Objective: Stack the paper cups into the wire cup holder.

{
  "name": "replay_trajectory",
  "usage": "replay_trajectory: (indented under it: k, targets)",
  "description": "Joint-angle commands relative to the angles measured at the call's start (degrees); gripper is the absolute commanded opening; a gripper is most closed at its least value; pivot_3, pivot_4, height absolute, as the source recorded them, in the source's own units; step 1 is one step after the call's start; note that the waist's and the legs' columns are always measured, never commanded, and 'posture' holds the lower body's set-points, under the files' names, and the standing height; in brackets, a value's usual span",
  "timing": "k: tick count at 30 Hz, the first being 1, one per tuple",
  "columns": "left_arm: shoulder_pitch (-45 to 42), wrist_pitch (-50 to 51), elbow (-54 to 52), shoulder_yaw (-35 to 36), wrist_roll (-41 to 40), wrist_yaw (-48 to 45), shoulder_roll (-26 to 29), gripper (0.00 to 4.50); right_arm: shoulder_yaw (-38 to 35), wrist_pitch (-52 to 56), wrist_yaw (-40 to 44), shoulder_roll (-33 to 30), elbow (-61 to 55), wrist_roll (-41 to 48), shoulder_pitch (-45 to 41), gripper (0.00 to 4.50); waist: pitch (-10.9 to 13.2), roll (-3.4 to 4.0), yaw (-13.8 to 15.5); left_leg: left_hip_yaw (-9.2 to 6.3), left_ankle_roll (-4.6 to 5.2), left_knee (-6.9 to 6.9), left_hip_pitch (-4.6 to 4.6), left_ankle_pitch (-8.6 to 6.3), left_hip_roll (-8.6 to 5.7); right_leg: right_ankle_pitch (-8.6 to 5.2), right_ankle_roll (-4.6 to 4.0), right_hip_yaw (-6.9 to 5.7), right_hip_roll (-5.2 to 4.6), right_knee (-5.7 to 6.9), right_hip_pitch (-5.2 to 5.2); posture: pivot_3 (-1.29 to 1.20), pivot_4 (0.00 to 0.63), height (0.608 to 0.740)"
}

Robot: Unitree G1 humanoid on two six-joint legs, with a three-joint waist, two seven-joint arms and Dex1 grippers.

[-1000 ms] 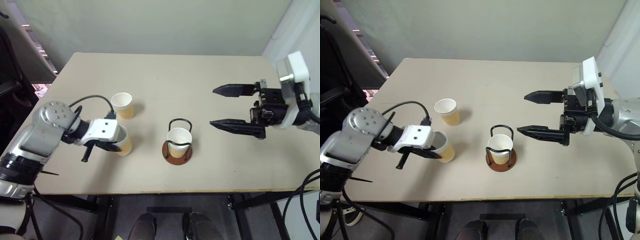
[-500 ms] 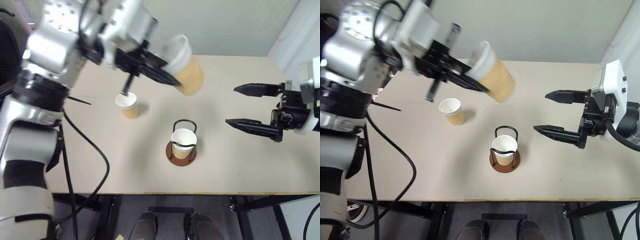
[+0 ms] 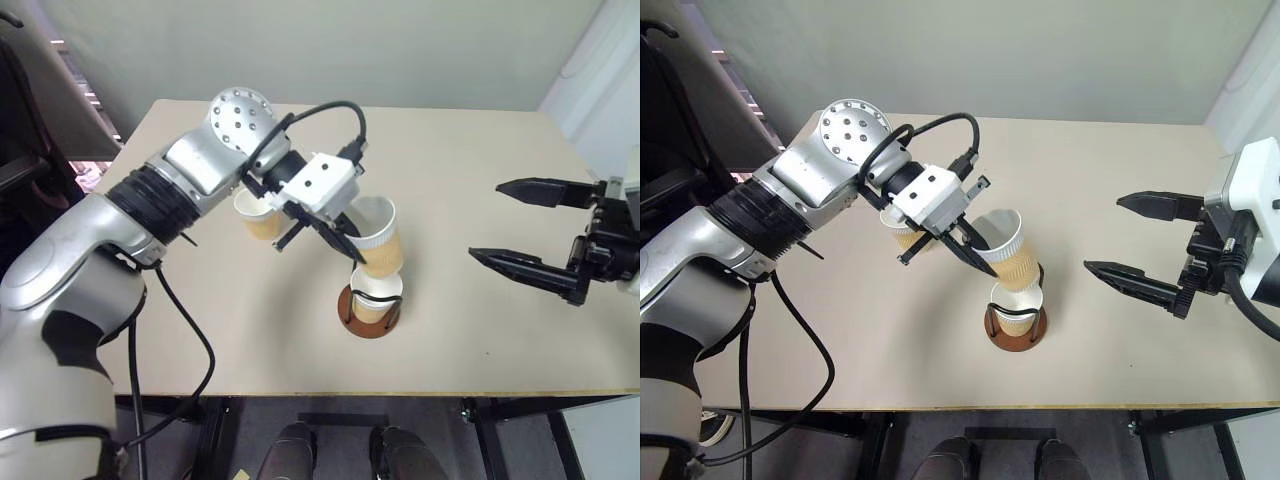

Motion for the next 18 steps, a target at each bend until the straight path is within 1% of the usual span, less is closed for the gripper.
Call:
replay_trajectory:
  k: [1, 3, 6, 9, 12, 15, 18]
  targets:
    - [-1.55, -2.61, -1.12, -1.11, 1.15, -2.29, -0.19, 0.05, -2.19, -0.69, -1.73, -0.99, -0.95, 1.37, 0.40, 4.50, 0.00, 0.00, 0.00, 0.03, 0.05, 0.01, 0.00, -0.03, -0.04, -0.02, 0.03, 0.02, -0.06, 0.00, 0.01, 0.00, 0.150, 0.740]
    - [-1.21, -3.61, 0.39, -1.25, 3.53, -2.29, -1.39, 0.05, -2.00, -0.90, -2.21, -1.10, -1.04, 1.66, 0.57, 4.50, 0.00, 0.00, 0.04, 0.11, 0.12, 0.01, 0.03, -0.07, -0.13, -0.05, 0.08, 0.01, -0.18, 0.00, 0.01, 0.00, 0.150, 0.740]
    - [-0.79, -3.59, 1.08, -0.92, 4.68, -2.29, -2.42, 0.05, -1.75, -1.19, -2.73, -1.33, -1.04, 1.96, 0.69, 4.50, 0.00, 0.00, 0.04, 0.16, 0.21, 0.04, 0.03, -0.11, -0.21, -0.07, 0.13, 0.02, -0.29, 0.01, 0.02, 0.00, 0.150, 0.740]
    - [0.00, -3.73, 1.89, 0.02, 6.69, -2.29, -3.78, 0.66, -1.62, -1.43, -2.99, -1.44, -1.12, 2.07, 0.87, 4.50, 0.00, 0.01, 0.03, 0.24, 0.25, 0.04, 0.07, -0.14, -0.23, -0.08, 0.15, 0.02, -0.34, 0.01, 0.03, 0.00, 0.150, 0.740]
    - [0.52, -3.78, 3.14, 1.40, 8.12, -2.29, -5.38, 1.68, -1.32, -1.74, -3.03, -1.51, -1.03, 1.97, 0.99, 4.50, 0.00, 0.01, 0.04, 0.25, 0.26, 0.05, 0.10, -0.15, -0.26, -0.09, 0.17, 0.02, -0.37, 0.03, 0.07, 0.00, 0.150, 0.740]
    - [0.83, -3.45, 2.70, 2.06, 8.03, -2.29, -5.58, 2.66, -0.98, -2.09, -2.71, -1.61, -0.94, 1.57, 1.33, 4.50, 0.00, 0.01, 0.03, 0.26, 0.27, 0.06, 0.11, -0.15, -0.27, -0.08, 0.18, 0.02, -0.39, 0.03, 0.08, 0.00, 0.150, 0.740]
    - [1.53, -0.65, 3.26, 6.12, 7.02, -2.29, -5.75, 3.74, 0.24, -2.96, -2.24, -1.77, -0.30, 1.36, 0.78, 4.50, -0.01, 0.01, 0.02, 0.27, 0.27, 0.06, 0.12, -0.15, -0.28, -0.09, 0.20, 0.02, -0.38, 0.04, 0.08, 0.00, 0.150, 0.740]
